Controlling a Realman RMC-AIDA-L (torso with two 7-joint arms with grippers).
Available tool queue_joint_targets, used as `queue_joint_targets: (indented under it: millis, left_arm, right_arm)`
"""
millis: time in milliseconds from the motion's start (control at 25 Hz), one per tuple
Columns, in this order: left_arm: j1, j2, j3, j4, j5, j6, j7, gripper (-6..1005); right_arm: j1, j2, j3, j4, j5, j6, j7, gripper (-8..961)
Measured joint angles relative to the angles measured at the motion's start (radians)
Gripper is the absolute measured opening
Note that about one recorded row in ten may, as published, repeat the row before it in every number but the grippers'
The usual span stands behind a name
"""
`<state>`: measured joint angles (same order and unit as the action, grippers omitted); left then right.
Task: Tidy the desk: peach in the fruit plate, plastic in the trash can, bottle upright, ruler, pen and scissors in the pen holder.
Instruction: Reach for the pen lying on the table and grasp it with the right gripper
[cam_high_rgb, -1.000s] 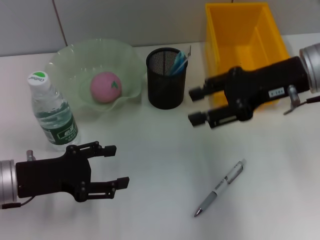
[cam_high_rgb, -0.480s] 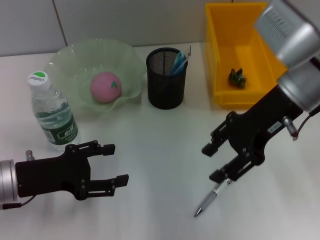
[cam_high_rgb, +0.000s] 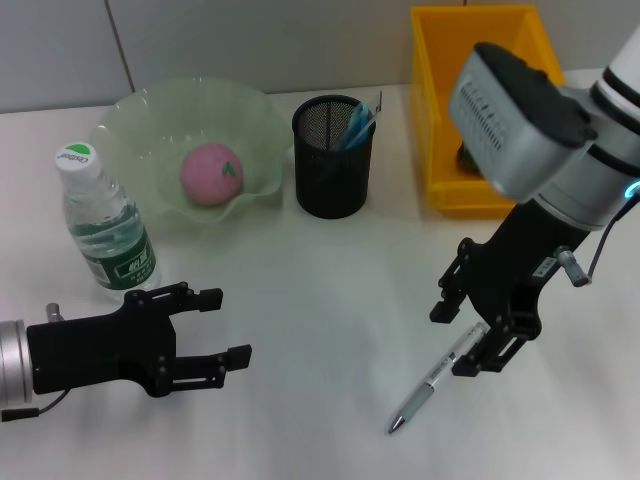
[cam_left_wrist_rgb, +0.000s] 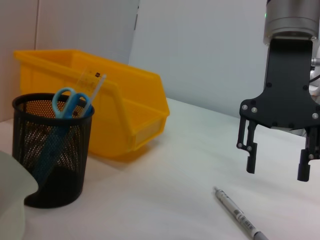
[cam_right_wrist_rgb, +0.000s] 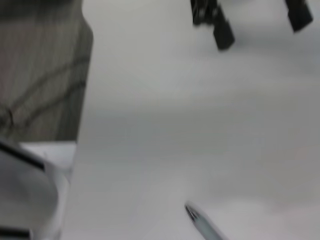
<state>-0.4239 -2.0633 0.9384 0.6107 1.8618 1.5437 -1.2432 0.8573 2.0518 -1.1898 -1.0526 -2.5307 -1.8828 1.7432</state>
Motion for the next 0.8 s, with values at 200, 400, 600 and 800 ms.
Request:
queue_joint_targets:
  millis: [200, 400, 600, 800]
  left_arm:
    - [0.001, 0.000, -0.001, 0.000, 0.000, -0.012, 0.000, 833]
    - [0.001, -0.003, -0.014, 0.000, -0.001, -0.021, -0.022, 832]
    - [0.001, -0.005, -0.014, 0.000, -0.001, -0.025, -0.039, 832]
    - [0.001, -0.005, -0.017, 0.000, -0.001, -0.027, -0.039, 831]
  right_arm:
    - [0.008, 0.010, -0.091, -0.047, -0.030, 0.000, -0.011, 624]
    - [0.022, 0.019, -0.157, -0.052, -0.044, 0.015, -0.046, 620]
    - [0.023, 0.025, -0.247, -0.044, -0.050, 0.053, -0.065, 617]
    - [0.038, 0.027, -0.332, -0.011, -0.047, 0.092, -0.076, 613]
